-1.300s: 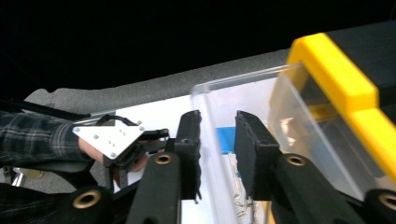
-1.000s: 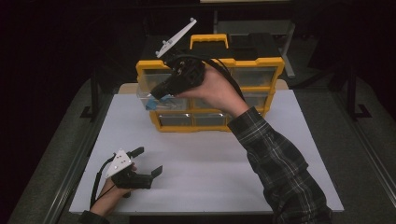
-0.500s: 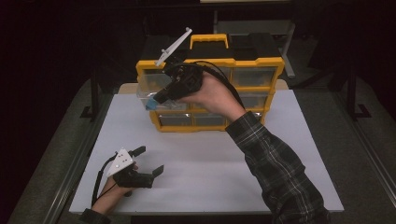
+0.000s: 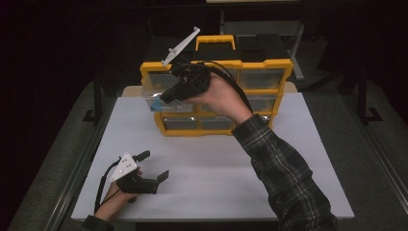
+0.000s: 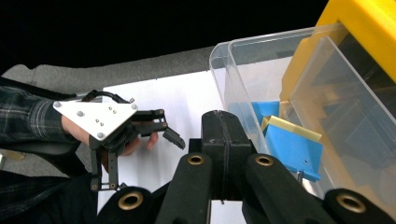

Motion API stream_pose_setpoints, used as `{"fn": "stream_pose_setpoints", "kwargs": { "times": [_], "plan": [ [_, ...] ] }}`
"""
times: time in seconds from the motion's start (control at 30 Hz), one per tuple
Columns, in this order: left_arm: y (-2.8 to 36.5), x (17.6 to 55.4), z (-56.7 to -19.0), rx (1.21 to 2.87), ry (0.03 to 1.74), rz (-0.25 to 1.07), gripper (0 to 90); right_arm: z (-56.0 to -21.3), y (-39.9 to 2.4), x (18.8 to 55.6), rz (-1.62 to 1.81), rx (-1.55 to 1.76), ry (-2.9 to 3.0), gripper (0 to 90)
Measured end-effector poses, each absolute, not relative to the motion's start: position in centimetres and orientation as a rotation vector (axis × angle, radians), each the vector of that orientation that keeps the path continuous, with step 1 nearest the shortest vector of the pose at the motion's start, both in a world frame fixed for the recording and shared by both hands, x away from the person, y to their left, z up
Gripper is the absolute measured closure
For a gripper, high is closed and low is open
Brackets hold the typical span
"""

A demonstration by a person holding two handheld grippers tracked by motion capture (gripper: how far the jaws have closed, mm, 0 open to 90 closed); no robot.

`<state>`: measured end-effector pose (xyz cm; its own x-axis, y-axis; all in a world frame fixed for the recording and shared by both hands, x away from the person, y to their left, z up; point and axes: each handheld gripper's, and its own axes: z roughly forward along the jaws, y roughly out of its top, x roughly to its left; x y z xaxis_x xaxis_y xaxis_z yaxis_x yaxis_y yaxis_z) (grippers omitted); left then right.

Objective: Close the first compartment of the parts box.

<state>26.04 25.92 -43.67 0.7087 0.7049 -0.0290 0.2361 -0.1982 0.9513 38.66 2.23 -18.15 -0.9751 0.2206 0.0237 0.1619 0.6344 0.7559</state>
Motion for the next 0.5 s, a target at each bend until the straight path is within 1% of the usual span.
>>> {"fn": "stream_pose_setpoints", "kwargs": {
  "times": [0.5],
  "plan": [
    [25.7,26.0,-43.7,1.758,0.738,0.508,0.2,-18.4,1.8,41.3,1.288,0.427,2.722,89.5]
  ]
}}
